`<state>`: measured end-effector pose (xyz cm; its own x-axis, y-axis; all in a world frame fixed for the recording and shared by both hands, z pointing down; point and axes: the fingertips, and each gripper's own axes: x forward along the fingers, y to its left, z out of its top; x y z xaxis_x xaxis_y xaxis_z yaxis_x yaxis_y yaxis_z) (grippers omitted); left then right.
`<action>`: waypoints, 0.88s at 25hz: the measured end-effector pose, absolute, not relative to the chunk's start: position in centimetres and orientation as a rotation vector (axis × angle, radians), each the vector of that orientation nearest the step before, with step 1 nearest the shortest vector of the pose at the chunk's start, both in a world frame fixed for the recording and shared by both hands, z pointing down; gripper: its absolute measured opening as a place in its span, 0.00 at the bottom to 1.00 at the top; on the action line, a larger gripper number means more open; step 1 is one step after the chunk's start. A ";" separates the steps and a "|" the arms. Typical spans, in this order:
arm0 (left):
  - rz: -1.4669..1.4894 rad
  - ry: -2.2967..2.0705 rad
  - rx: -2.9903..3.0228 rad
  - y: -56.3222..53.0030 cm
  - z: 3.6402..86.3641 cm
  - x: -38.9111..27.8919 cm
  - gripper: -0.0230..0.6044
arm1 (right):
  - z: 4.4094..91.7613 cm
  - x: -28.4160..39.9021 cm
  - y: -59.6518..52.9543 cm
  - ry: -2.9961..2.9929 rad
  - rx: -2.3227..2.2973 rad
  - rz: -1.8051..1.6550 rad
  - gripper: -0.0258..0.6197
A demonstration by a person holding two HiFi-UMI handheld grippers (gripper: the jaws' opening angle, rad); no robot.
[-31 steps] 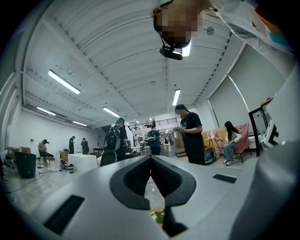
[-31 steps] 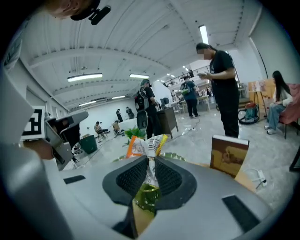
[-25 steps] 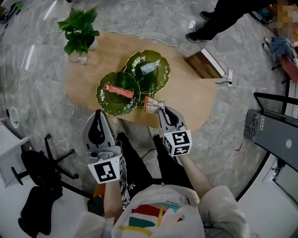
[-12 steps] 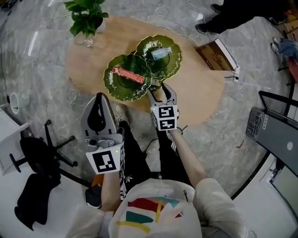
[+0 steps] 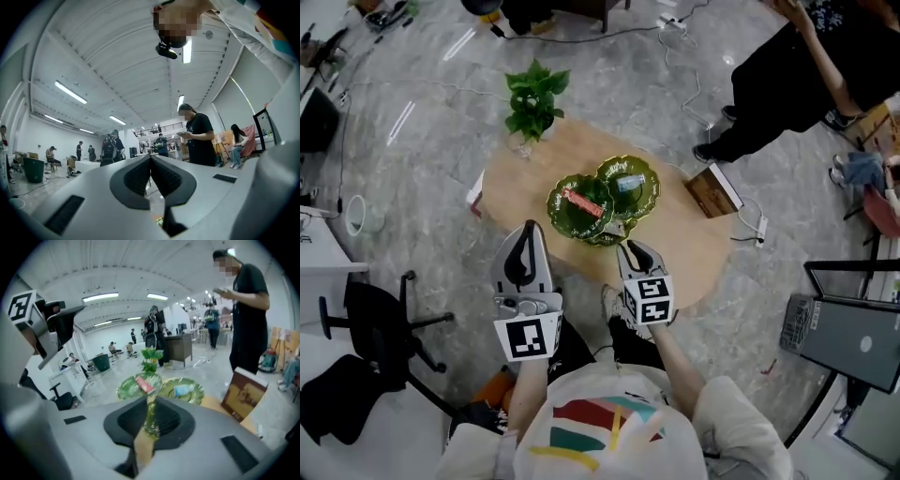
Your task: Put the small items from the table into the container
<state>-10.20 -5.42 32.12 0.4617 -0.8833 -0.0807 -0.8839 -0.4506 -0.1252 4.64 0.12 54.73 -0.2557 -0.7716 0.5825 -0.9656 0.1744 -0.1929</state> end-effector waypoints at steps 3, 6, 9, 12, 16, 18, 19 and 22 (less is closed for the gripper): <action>0.069 1.581 -2.470 -5.0 28.6 -10.3 0.05 | 46.6 6.4 -1.9 -2.166 1.747 0.493 0.06; 0.115 1.580 -2.400 -4.7 26.1 -9.6 0.05 | 38.6 8.0 -3.9 -2.287 1.832 0.315 0.06; 0.090 1.526 -2.349 -3.1 24.6 -8.4 0.05 | 32.7 9.3 -3.0 -2.383 1.901 0.205 0.06; 0.091 1.484 -2.317 -2.4 23.4 -7.2 0.05 | 29.1 10.7 -2.4 -2.426 1.963 0.132 0.06; 0.150 1.519 -2.330 -1.4 23.1 -6.5 0.05 | 28.9 11.9 -0.7 -2.426 1.998 0.159 0.06; 0.160 1.508 -2.323 -1.4 22.7 -6.1 0.05 | 28.9 12.3 0.0 -2.426 2.005 0.155 0.06; 0.169 1.504 -2.322 -1.4 22.5 -6.0 0.05 | 28.8 12.4 0.3 -2.427 2.009 0.154 0.06; 0.188 1.498 -2.324 -1.3 22.2 -5.8 0.05 | 28.7 12.6 1.0 -2.431 2.018 0.153 0.06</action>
